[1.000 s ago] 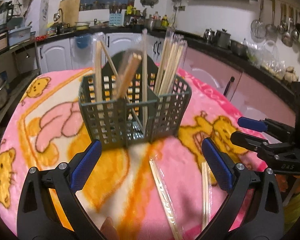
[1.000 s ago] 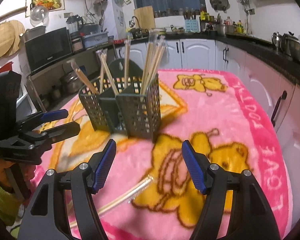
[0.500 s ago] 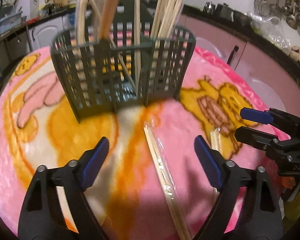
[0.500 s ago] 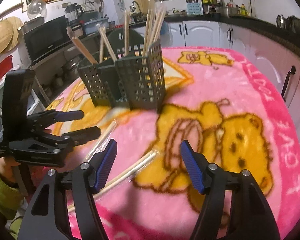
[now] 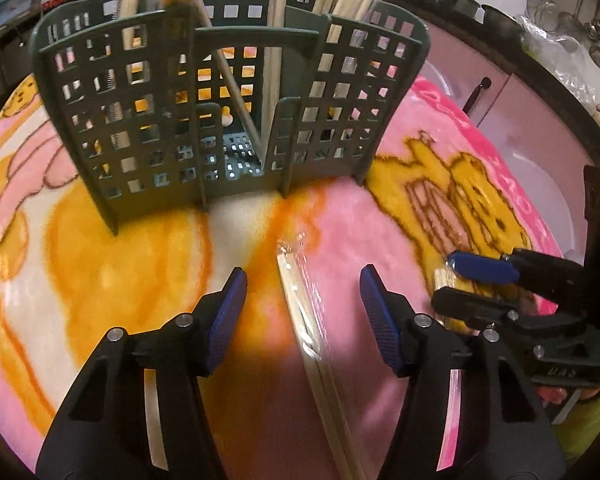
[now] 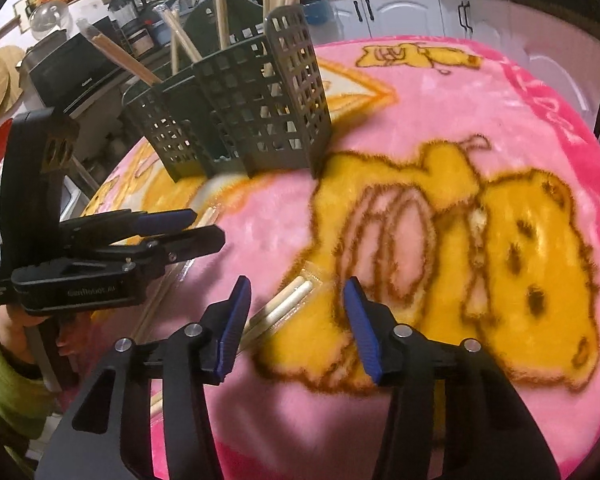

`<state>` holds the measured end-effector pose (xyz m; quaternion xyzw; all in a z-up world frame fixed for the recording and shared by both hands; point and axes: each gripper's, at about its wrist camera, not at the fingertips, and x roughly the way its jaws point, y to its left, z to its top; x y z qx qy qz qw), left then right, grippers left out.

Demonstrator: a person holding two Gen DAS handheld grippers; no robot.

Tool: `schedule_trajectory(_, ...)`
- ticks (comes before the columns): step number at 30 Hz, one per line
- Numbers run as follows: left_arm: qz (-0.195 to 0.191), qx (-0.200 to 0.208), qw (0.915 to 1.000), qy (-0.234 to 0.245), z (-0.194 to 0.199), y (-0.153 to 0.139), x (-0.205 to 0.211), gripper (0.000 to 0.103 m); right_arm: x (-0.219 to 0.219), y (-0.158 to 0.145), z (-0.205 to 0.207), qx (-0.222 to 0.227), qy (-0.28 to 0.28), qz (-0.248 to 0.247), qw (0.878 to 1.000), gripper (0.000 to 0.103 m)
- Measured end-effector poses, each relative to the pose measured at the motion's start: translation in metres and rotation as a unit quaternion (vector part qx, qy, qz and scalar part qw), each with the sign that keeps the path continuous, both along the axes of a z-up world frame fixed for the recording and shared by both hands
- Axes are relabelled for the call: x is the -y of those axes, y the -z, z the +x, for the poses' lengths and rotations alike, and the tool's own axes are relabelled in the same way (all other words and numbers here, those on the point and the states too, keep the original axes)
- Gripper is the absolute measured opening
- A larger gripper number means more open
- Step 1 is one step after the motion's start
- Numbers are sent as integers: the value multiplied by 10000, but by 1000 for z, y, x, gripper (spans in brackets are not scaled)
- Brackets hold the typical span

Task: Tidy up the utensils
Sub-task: 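Grasp the last wrapped chopstick with the left tool while the right tool grasps one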

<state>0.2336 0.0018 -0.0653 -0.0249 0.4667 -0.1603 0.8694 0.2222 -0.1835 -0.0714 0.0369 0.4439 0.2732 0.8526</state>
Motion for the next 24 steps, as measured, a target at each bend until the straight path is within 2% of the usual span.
schedule_trajectory(6, 206, -9, 9997, -126, 14, 1, 6, 37, -2, 0, 1, 48, 15, -80, 10000, 27)
schedule_trajectory(8, 318, 26, 9993, -188, 18, 2, 8, 30, -5, -1, 2, 68, -42, -36, 10000, 12)
schedule_trajectory(10, 339, 34, 9991, -243, 20, 2, 9, 23, -8, -2, 1, 136, -73, -45, 9999, 9)
schedule_trajectory(12, 340, 18, 9990, -292, 23, 1, 6, 10, -10, -4, 1, 197, -84, -8, 9998, 7)
schedule_trajectory(13, 347, 17, 9989, -302, 23, 0, 4, 7, -10, -6, 1, 235, -84, -8, 9997, 6)
schedule_trajectory(19, 175, 75, 9997, -182, 16, -11, 0, 4, -17, -27, -9, 617, -192, 22, 9979, 5)
schedule_trajectory(24, 152, 469, 9988, -60, 1, -37, 5, 3, -18, -48, -14, 865, -215, 92, 9960, 4)
